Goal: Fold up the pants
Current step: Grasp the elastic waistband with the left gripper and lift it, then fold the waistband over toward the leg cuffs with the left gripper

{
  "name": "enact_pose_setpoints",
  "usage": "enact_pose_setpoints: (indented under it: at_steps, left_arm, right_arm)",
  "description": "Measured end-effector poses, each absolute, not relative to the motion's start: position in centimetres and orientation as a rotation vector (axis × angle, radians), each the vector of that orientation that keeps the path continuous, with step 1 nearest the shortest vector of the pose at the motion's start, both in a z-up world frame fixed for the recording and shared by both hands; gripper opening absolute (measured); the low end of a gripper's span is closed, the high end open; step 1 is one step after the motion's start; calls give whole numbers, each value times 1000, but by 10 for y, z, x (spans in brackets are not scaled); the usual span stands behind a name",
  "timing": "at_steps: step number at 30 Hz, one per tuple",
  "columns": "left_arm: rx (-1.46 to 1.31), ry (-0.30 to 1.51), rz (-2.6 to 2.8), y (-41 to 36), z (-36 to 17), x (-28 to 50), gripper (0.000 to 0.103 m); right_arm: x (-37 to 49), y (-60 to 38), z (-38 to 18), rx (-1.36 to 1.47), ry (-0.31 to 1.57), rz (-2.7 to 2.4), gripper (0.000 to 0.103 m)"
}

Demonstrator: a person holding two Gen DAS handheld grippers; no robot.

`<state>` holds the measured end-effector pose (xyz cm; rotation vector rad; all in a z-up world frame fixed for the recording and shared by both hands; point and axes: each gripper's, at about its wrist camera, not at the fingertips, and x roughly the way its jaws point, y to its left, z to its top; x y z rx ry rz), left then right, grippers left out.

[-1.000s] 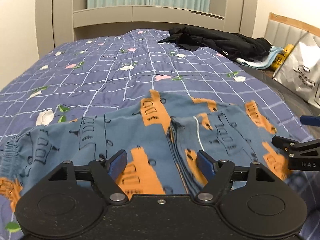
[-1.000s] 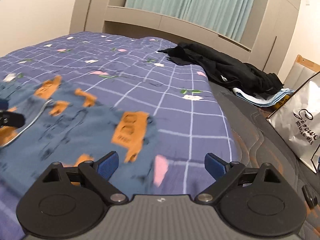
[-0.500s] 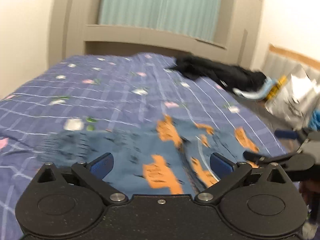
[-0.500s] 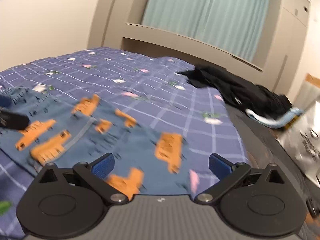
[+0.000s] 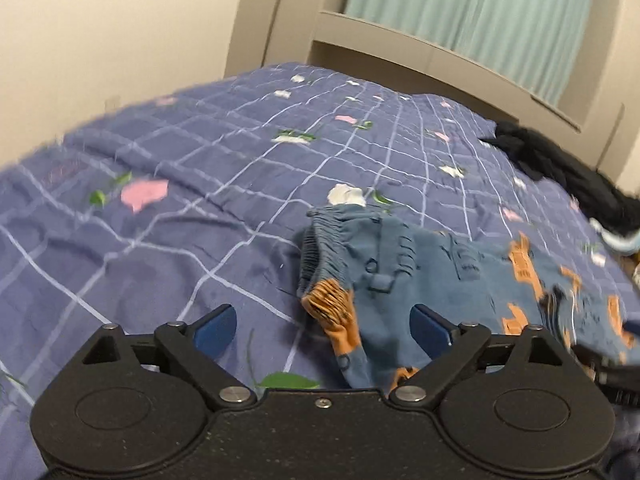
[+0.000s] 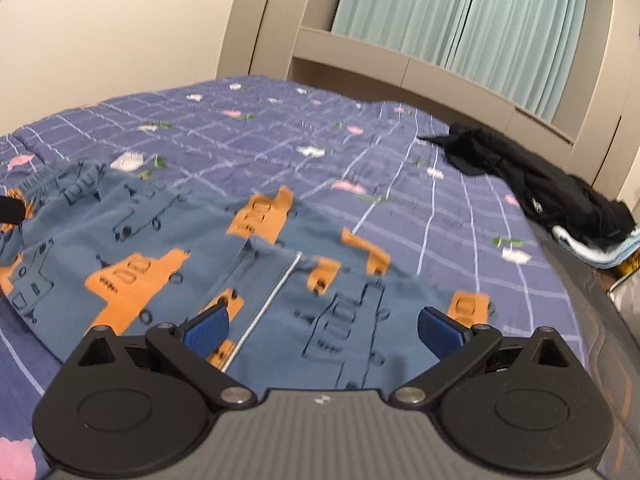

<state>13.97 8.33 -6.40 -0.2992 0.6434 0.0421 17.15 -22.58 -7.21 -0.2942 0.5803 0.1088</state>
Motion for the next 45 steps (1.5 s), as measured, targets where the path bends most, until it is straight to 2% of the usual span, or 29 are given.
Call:
enact_pose_setpoints:
  at_steps: [4, 6, 9, 11, 20, 22, 24, 26, 32, 39, 45]
  left_arm:
    - [-365, 616, 12, 89, -71, 152, 89]
    - [-377, 604, -23, 89, -73, 158, 82]
    - [-397, 631, -56, 89, -78, 169, 59]
    - [-413, 657, -40, 91, -83, 174, 53]
    - [-513, 675, -11, 99, -90, 177, 53]
    - [-527, 678, -2, 99, -89, 178, 43]
    - [-548, 680, -3, 100, -87, 177, 22]
    - [-550, 671, 8, 101, -83, 174, 19]
    - [-534, 579, 23, 100, -54, 153, 16]
    - [-473, 595, 30, 92, -49, 156, 16]
    - [-409, 528, -20, 80, -21, 151, 16]
  right_arm:
    - [170, -226, -75, -250, 590, 90, 103]
    - [170, -227, -77, -236, 595, 83, 103]
    - [169, -229, -79, -226, 594, 76, 103]
    - [168, -229, -79, -220, 594, 70, 103]
    - [167, -228, -81, -205, 589, 55, 103]
    - [167, -228, -82, -200, 588, 55, 103]
    - [167, -229, -82, -196, 588, 56, 103]
    - [166, -229, -82, -195, 586, 56, 103]
    - [165, -229, -81, -199, 580, 53, 103]
    - [167, -230, -82, -188, 579, 57, 103]
    - [163, -233, -77, -175, 551, 64, 103]
